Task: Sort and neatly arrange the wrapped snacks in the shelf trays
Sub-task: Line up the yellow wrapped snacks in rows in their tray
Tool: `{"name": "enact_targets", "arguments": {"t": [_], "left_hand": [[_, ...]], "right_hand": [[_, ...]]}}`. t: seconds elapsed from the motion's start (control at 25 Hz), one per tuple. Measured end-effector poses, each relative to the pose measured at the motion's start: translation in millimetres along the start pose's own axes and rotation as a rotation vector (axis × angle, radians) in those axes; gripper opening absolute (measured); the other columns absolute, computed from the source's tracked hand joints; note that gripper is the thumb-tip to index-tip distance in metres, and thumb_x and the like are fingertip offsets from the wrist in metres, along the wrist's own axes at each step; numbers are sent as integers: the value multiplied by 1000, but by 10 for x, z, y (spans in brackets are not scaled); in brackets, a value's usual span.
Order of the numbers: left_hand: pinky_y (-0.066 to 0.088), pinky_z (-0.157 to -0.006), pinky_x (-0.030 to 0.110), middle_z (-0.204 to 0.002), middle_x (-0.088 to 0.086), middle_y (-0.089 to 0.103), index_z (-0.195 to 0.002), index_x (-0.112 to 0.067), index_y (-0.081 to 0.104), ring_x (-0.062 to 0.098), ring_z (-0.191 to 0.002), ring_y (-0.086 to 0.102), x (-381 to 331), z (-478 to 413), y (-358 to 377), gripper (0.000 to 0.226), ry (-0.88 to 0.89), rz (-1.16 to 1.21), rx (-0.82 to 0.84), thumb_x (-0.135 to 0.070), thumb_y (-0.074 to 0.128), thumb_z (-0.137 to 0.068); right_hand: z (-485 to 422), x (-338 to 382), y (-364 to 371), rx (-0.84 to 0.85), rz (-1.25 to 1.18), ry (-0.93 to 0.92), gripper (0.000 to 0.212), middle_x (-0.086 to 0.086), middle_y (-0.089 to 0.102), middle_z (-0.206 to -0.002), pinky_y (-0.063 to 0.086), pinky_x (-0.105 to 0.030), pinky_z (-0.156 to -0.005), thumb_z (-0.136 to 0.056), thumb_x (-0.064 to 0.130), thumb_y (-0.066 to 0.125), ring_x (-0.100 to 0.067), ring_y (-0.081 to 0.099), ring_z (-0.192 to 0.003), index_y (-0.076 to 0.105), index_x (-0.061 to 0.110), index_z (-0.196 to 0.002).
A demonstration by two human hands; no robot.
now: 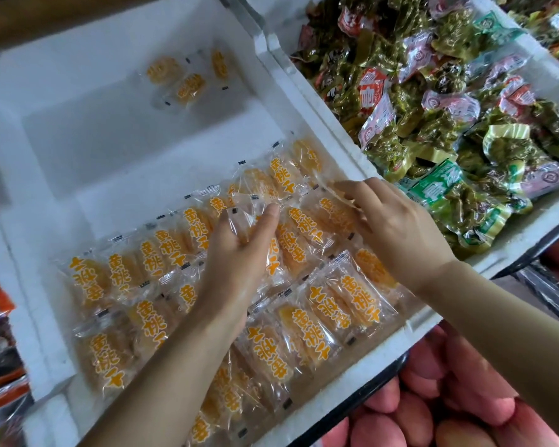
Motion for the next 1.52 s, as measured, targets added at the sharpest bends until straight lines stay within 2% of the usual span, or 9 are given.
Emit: {"name": "enact_targets", "arguments": {"t": [0.36,0.52,0.64,0.8,0.96,1.08,1.2,1.32,1.52], "left_hand": [[36,-71,16,-40,-20,43,-61,-19,37,-3,-45,44,32,-19,45,39,36,-46,42,-35,56,-91],[38,-86,19,-98,-18,60,-115,-11,54,-21,-77,47,147,-39,121,54,-96,-8,98,-56,53,-84],[46,-72,26,-83,-10,60,-111,-14,54,1,-76,56,106,-29,165,44,-129,71,79,-53,48,-90],[52,-79,36,-100,10,64,-123,-8,48,21,-87,64,57,-23,270,48,-187,211,81,-47,44,-95],[43,-52,29,-67,12,54,-116,3,46,18,-53,50,87,-21,217,48,-240,339,96,-33,51,-85],[35,-45,29,-70,6,47,-101,-13,34,14,-49,43,83,-76,-2,21,-182,111,-21,-9,52,-91],[51,-53,23,-97,7,49,-117,-18,27,10,-66,56,73,-139,-115,52,-65,-208,7,0,64,-85],[54,-70,16,-122,4,42,-136,-21,32,6,-81,58,64,-162,-134,70,91,-533,61,0,69,-80],[9,-103,8,-144,-5,34,-138,-24,45,13,-133,29,-36,-6,-27,53,506,-919,106,-15,60,-88]], "right_hand": [[43,45,133,143,-54,47,40,1,65,-77,49,-24,-53,-66,-8,72,-23,64,-74,64,15,-97],[21,82,86,200,-90,61,27,1,64,-93,48,-28,-63,-82,10,67,-23,61,-89,63,18,-107],[-20,284,-70,154,-437,177,33,2,58,-109,45,-24,-80,-90,32,54,-11,56,-95,55,16,-119],[-47,631,-58,254,-675,205,51,5,58,-116,43,-21,-82,-85,42,51,-9,56,-98,47,24,-132],[-67,600,-17,226,-803,309,46,3,61,-114,44,-19,-83,-92,26,56,-6,58,-94,45,29,-137],[-123,440,-68,106,-513,310,43,2,51,-119,37,-23,-93,-99,29,40,-11,50,-101,38,24,-142],[-141,403,148,335,-79,177,47,-7,40,-138,32,-41,-103,-99,41,23,-28,38,-125,34,27,-143],[-57,381,302,494,-62,180,44,-3,35,-143,34,-42,-105,-99,37,36,-28,31,-133,36,28,-142],[-108,335,225,363,-122,200,43,0,44,-132,48,-37,-79,-95,31,47,-23,50,-115,41,25,-137]]}}
Point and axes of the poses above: each hand's wrist, its own z-axis away from the middle knuckle, its own y-axis out of the palm, x = y × z, the point moved 6 cm from there along -z, towards the middle knuckle
